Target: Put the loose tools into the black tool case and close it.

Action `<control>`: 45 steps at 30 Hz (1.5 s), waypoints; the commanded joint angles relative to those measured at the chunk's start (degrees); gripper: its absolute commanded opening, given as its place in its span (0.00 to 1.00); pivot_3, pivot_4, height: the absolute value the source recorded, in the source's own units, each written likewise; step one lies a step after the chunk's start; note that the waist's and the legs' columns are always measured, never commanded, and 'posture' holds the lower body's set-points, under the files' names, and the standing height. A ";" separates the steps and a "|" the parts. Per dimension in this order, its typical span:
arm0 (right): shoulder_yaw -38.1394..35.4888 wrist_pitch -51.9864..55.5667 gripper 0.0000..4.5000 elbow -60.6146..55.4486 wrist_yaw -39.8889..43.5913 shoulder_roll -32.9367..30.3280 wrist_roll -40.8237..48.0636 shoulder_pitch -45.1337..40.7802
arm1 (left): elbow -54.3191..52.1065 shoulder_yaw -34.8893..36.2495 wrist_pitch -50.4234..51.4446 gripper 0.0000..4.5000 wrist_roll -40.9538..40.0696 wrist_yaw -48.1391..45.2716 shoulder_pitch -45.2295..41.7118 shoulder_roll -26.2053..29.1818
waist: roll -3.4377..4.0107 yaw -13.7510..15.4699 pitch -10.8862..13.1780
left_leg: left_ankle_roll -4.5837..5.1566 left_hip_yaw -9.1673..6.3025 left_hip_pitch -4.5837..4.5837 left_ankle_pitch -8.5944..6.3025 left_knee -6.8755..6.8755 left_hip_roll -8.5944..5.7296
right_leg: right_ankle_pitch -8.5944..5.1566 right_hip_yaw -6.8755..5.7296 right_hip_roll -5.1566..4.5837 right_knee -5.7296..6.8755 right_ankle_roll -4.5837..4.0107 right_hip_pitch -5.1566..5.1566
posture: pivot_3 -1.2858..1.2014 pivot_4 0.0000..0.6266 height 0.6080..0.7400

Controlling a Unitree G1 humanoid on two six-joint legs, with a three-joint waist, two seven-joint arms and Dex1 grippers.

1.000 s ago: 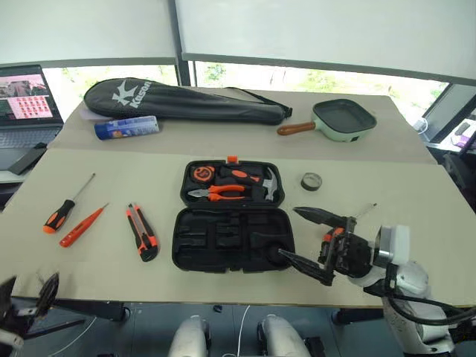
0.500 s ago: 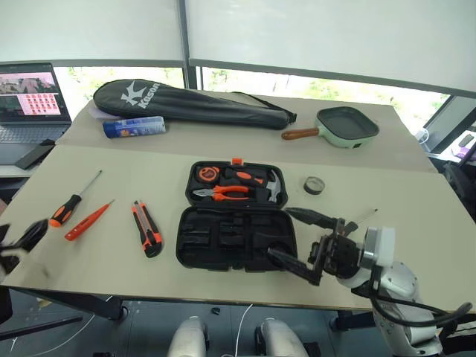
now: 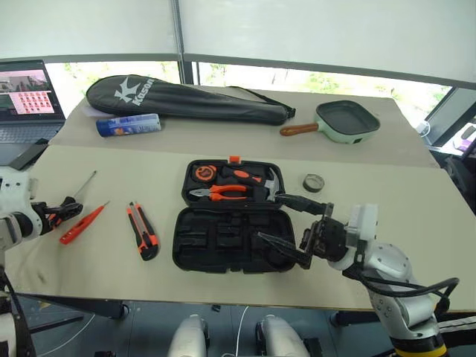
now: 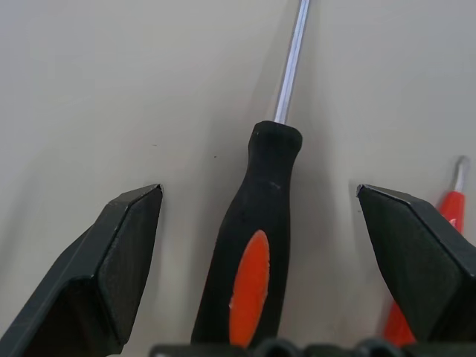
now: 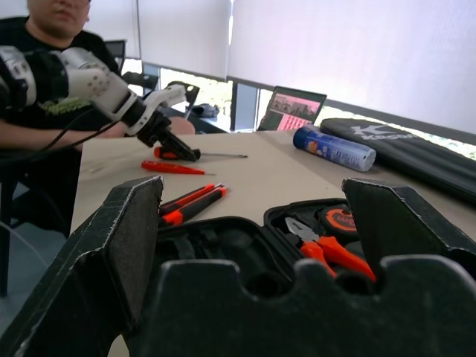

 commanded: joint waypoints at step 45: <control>-16.34 8.49 1.00 -6.70 1.55 -14.59 3.11 11.88 | -35.56 -34.20 -25.56 0.19 19.08 -34.52 -14.37 -15.63 | 0.21 0.79 0.13 | 0.04 -0.15 -0.17 0.02 0.27 -0.06 | 0.02 0.14 0.14 -0.03 0.13 0.12 | 0.52 0.24 1.00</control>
